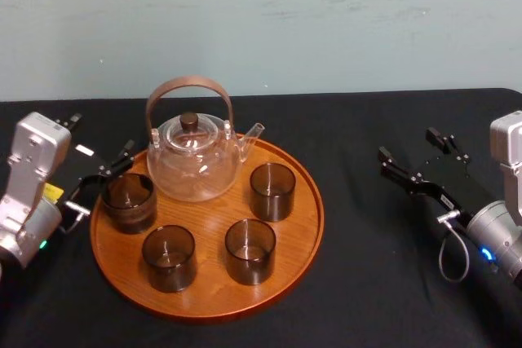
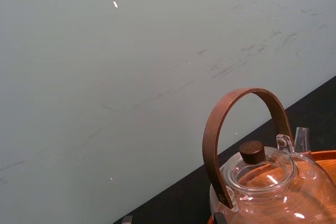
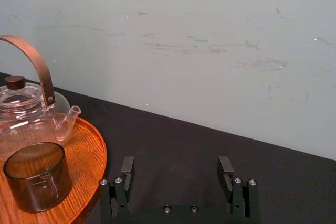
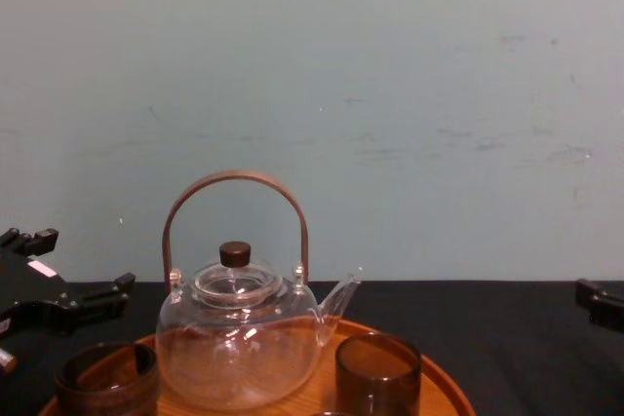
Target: Pick up the glass from the table and place it on the tray.
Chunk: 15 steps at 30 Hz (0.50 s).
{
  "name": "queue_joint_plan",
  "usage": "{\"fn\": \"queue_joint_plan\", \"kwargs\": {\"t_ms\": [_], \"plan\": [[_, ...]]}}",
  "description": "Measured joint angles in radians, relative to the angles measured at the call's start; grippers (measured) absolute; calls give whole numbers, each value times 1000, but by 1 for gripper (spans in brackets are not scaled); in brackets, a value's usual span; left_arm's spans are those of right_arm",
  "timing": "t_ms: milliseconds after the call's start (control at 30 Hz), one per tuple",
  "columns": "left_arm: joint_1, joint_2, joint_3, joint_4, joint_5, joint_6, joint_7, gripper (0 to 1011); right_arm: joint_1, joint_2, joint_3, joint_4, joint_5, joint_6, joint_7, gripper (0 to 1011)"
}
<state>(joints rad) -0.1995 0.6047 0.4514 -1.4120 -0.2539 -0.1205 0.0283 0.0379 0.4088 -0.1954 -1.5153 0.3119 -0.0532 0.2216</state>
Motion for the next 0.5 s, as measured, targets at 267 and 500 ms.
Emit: {"fn": "queue_joint_plan", "kwargs": {"t_ms": [267, 500], "plan": [[0, 0, 0, 0, 0, 0, 0, 1002, 0, 0, 0, 0, 1, 0, 0, 1002], [0, 0, 0, 0, 0, 0, 0, 1001, 0, 0, 0, 0, 1, 0, 0, 1002]]}}
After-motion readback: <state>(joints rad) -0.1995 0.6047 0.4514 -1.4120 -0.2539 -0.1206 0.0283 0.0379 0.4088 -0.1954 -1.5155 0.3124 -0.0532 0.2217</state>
